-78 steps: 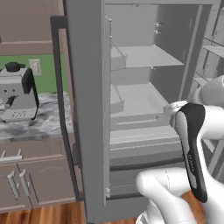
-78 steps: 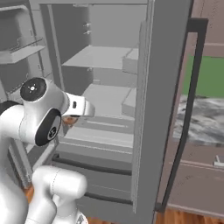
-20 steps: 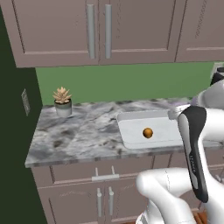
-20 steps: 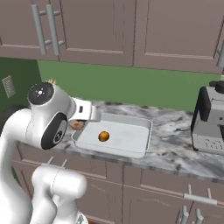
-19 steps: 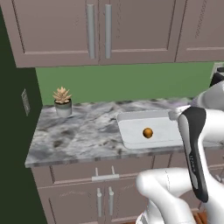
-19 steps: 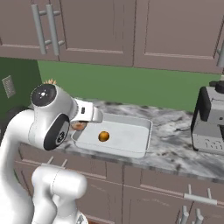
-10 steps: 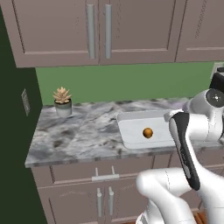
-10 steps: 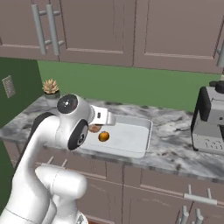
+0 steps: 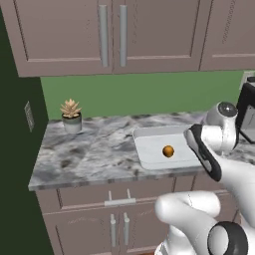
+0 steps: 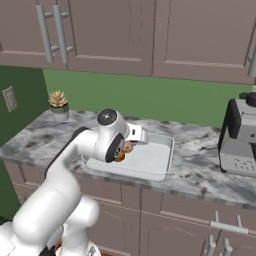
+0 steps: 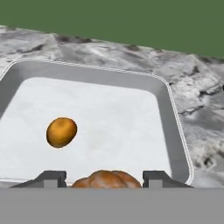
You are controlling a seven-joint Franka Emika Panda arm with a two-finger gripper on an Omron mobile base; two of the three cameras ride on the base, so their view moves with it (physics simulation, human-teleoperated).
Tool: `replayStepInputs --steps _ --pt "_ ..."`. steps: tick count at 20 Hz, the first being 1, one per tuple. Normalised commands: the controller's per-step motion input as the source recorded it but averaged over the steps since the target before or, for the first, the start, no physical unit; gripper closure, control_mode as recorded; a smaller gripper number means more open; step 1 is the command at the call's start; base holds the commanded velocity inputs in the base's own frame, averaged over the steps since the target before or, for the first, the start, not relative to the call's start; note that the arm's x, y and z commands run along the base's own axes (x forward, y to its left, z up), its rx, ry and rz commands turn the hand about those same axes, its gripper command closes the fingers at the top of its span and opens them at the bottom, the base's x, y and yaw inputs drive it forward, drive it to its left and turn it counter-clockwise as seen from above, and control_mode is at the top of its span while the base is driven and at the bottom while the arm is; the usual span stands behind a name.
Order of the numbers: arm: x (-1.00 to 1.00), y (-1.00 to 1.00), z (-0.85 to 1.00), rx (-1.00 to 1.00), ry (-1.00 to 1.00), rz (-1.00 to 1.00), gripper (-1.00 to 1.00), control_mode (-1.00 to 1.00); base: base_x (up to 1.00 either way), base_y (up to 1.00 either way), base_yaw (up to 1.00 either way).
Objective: Pick the mango and tangerine from the fridge and place them inside the tupperware on the counter.
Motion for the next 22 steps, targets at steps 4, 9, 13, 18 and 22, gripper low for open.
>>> replayStepInputs --steps 4,9,13,18,22 --pt "0.56 -0.08 -0.44 0.00 0.14 0.00 1.00 -1.00 0.00 0.00 0.00" --pt "0.44 0.00 -0.46 0.00 0.03 0.00 1.00 -1.00 0.00 0.00 0.00" --pt "0.28 -0.08 -0.36 0.00 0.00 0.01 1.00 -1.00 0.00 0.00 0.00" --pt "0.21 -0.14 -0.31 0.00 0.00 0.02 1.00 -1.00 0.00 0.00 0.00" --pt "0.28 -0.07 -0.30 0.00 0.00 0.01 1.00 -1.00 0.00 0.00 0.00"
